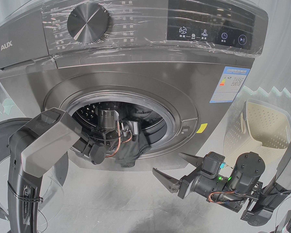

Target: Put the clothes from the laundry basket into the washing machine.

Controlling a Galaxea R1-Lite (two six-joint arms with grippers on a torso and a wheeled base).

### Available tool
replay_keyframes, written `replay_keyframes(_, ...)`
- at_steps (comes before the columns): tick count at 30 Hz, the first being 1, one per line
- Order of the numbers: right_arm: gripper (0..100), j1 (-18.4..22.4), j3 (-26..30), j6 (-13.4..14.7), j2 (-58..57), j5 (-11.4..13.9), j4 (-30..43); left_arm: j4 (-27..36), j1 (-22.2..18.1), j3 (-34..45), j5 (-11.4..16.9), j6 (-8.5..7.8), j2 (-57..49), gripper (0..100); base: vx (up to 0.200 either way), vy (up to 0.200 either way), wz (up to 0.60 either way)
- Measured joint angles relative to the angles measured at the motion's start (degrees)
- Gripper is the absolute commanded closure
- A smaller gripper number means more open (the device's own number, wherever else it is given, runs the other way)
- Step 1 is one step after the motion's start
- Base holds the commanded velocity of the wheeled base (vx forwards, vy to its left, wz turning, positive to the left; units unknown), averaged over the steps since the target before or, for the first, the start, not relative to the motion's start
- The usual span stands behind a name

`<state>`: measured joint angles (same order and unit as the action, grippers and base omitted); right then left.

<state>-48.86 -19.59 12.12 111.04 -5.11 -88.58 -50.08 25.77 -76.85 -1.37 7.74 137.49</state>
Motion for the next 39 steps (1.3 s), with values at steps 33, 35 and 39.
replay_keyframes(33, 0, -0.2, 0.0, 0.0, 0.0, 0.0, 0.0, -1.5, -0.6, -0.5, -1.6, 2.33, 1.7, 0, 0.0, 0.0, 0.0)
replay_keyframes(35, 0, -0.3, 0.0, 0.0, 0.0, 0.0, 0.0, -1.6, -0.7, -0.5, -1.6, 1.94, 1.9, 0, 0.0, 0.0, 0.0)
replay_keyframes(39, 0, -0.4, 0.1, 0.0, 0.0, -0.1, 0.0, -1.5, -0.9, -0.7, -1.6, 1.67, 2.3, 0, 0.0, 0.0, 0.0)
